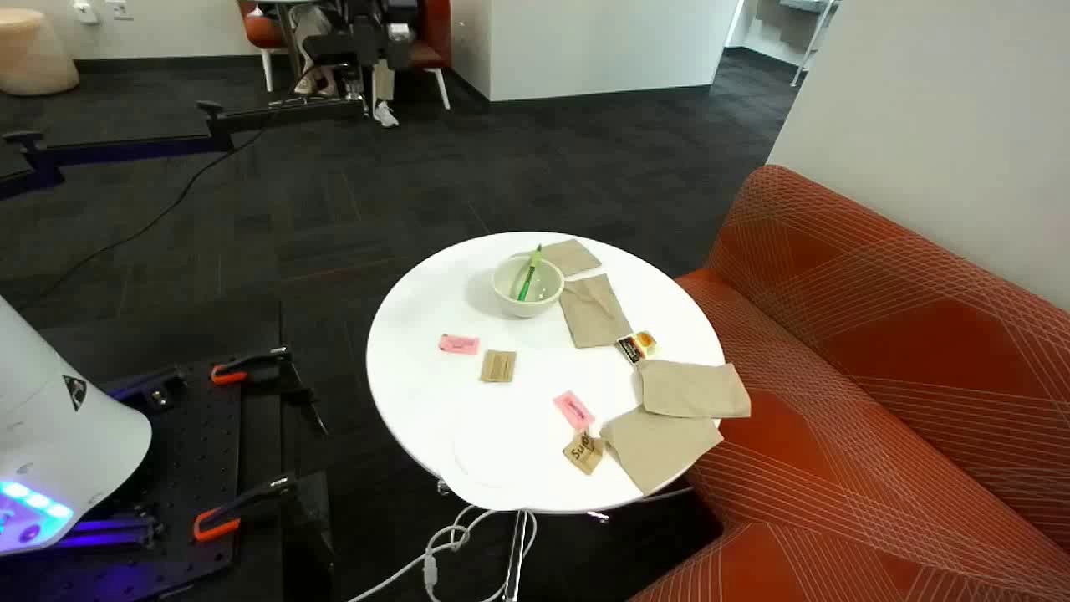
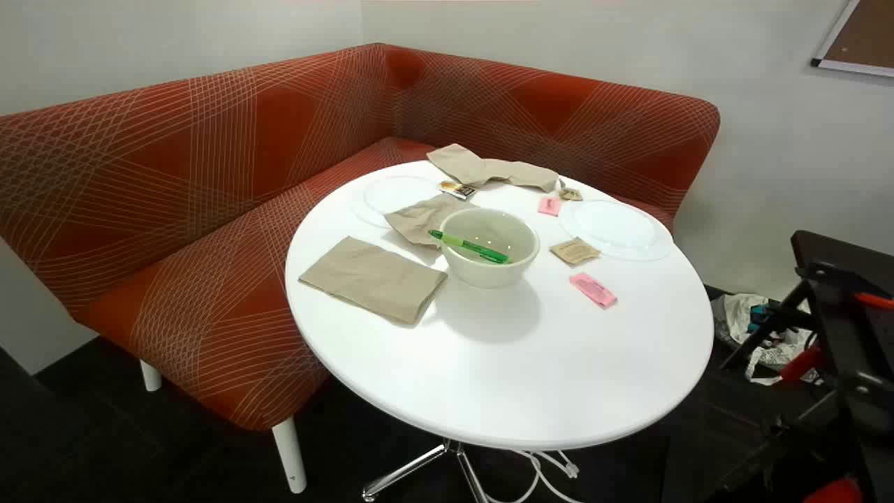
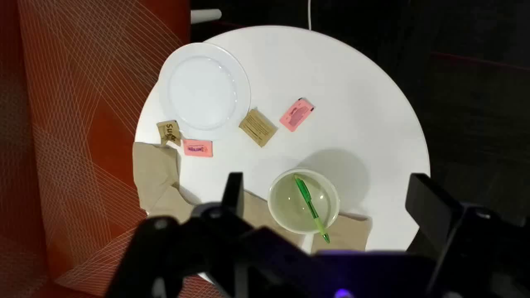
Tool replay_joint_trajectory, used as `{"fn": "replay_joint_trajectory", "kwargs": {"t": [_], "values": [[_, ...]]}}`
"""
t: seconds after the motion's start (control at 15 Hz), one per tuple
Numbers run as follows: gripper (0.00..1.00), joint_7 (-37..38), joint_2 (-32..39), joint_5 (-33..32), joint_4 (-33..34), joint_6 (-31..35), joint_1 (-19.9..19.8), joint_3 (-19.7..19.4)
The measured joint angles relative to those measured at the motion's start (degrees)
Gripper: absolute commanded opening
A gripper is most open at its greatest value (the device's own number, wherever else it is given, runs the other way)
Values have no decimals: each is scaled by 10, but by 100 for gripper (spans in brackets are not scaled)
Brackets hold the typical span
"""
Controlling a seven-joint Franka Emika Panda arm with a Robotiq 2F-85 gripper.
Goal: Take the green pen out of the white bowl
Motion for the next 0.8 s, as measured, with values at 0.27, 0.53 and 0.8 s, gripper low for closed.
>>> {"fn": "replay_joint_trajectory", "kwargs": {"t": [0.27,0.53,0.8], "values": [[100,0,0,0,0,0,0,0],[100,-1,0,0,0,1,2,-1],[100,-9,11,0,-12,62,8,-11]]}}
